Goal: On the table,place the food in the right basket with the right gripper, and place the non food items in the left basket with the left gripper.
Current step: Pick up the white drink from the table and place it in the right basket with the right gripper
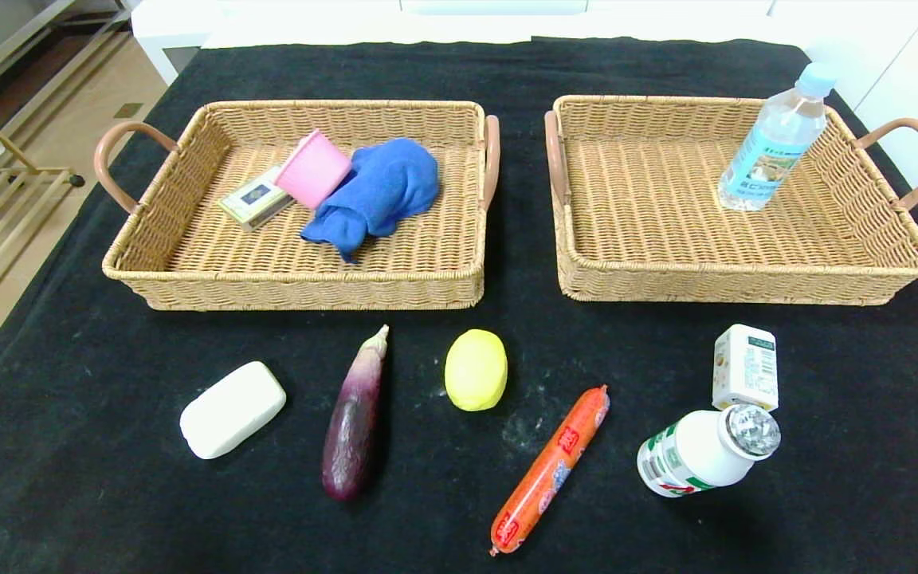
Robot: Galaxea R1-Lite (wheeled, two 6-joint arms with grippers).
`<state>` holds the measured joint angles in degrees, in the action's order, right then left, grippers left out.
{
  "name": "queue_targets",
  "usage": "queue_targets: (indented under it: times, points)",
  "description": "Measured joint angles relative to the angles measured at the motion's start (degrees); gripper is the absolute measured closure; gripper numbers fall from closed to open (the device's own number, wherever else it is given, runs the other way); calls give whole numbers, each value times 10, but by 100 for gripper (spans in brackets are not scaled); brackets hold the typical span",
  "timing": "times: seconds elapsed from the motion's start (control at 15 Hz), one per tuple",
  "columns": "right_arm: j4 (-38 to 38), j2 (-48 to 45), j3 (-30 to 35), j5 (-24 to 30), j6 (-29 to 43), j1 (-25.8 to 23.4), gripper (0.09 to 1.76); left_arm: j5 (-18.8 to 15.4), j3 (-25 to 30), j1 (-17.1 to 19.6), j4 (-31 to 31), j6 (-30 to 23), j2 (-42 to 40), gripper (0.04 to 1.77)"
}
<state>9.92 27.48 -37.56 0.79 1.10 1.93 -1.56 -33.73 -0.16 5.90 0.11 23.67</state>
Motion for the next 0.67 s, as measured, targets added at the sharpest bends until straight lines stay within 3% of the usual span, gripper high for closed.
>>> queue_targets:
  times: [0.67]
  points:
    - [0, 0, 0, 0, 0, 0, 14, 0, 0, 0, 0, 0, 0, 9]
